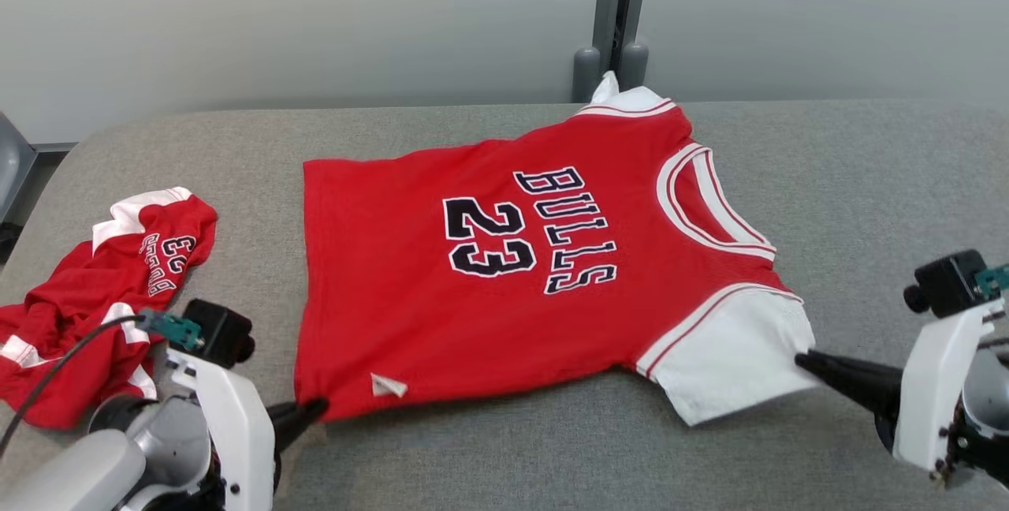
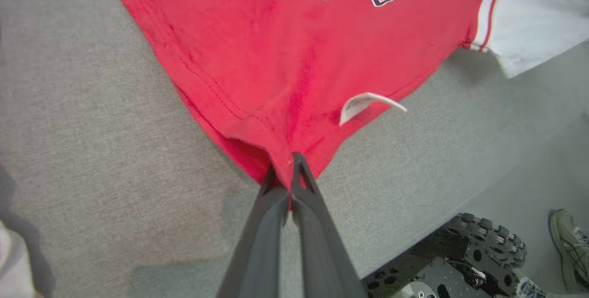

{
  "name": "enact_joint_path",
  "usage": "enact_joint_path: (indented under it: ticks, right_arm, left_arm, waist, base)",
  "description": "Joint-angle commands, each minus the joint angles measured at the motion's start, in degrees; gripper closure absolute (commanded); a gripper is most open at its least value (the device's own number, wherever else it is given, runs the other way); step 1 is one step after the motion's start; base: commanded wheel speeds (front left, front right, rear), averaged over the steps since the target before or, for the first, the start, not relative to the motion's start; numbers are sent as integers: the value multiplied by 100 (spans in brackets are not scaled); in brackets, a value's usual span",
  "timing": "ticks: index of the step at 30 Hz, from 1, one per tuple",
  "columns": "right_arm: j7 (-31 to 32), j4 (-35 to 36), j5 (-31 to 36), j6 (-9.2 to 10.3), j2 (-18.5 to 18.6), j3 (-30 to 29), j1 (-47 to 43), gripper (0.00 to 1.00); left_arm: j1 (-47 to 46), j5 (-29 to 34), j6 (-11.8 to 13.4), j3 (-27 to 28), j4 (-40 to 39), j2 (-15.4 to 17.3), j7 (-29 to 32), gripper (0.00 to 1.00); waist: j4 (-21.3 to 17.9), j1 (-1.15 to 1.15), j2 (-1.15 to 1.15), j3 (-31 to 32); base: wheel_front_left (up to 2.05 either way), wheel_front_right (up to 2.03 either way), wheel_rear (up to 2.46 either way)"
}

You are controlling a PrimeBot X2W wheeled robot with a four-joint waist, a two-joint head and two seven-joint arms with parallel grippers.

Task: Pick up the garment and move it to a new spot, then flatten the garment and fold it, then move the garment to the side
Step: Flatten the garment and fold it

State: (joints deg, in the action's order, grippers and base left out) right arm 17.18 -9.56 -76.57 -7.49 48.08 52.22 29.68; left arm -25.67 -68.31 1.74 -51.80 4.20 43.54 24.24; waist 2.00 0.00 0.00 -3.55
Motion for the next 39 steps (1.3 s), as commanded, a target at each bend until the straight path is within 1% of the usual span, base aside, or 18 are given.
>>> enact_joint_path:
  ticks: [1, 5, 8, 11, 16, 19, 20, 24, 27, 33, 39]
  right_arm:
    - [91, 112, -62, -1, 134, -53, -217, 100]
    - [245, 610, -138, -1, 515, -330, -744, 100]
    - [308, 868, -92, -1, 735, -595, -1101, 100]
    - [410, 1047, -2, -2, 768, -888, -1311, 100]
    - [742, 1211, 210, -1, 583, -1361, -1537, 100]
    - [1038, 1227, 363, -2, 386, -1667, -1591, 100]
    - [1038, 1227, 363, -2, 386, -1667, -1591, 100]
    - [1573, 1092, 508, -1, 39, -2096, -1422, 100]
    - [2059, 901, 610, -2, -299, -2368, -1191, 100]
    - [2888, 191, 860, -2, -931, -2976, -557, 100]
    - [3529, -572, 1343, -2, -1540, -3423, 113, 100]
  left_arm:
    - [152, -57, 83, -22, -184, 109, 57, 100]
    - [449, -159, 261, -115, -899, 442, 278, 100]
    - [575, -228, 385, -93, -1229, 617, 330, 100]
    - [642, -281, 469, -39, -1406, 698, 309, 100]
    - [574, -376, 482, 33, -1489, 757, 385, 100]
    - [444, -512, 431, 79, -1430, 789, 531, 100]
    - [444, -512, 431, 79, -1430, 789, 531, 100]
    - [185, -728, 315, 90, -1204, 750, 936, 100]
    - [-98, -919, 209, 119, -977, 662, 1282, 100]
    - [-673, -1261, -19, 244, -373, 386, 1778, 100]
    - [-1251, -1405, -127, 299, 300, 63, 2164, 100]
  waist:
    - [6, 0, 0, 14]
    - [20, 0, 0, 18]
    - [14, 0, 0, -8]
    - [2, 0, 0, -45]
    - [-13, 0, 0, -86]
    - [-8, 0, 0, -113]
    - [-8, 0, 0, -113]
    - [6, 0, 0, -170]
    - [18, 0, 0, -273]
    - [44, 0, 0, -495]
    - [70, 0, 0, -685]
  base:
    - [0, 0, 0]
    - [0, 0, 0]
    - [0, 0, 0]
    - [0, 0, 0]
    - [0, 0, 0]
    - [0, 0, 0]
    - [0, 0, 0]
    - [0, 0, 0]
    - [0, 0, 0]
    - [0, 0, 0]
    - [0, 0, 0]
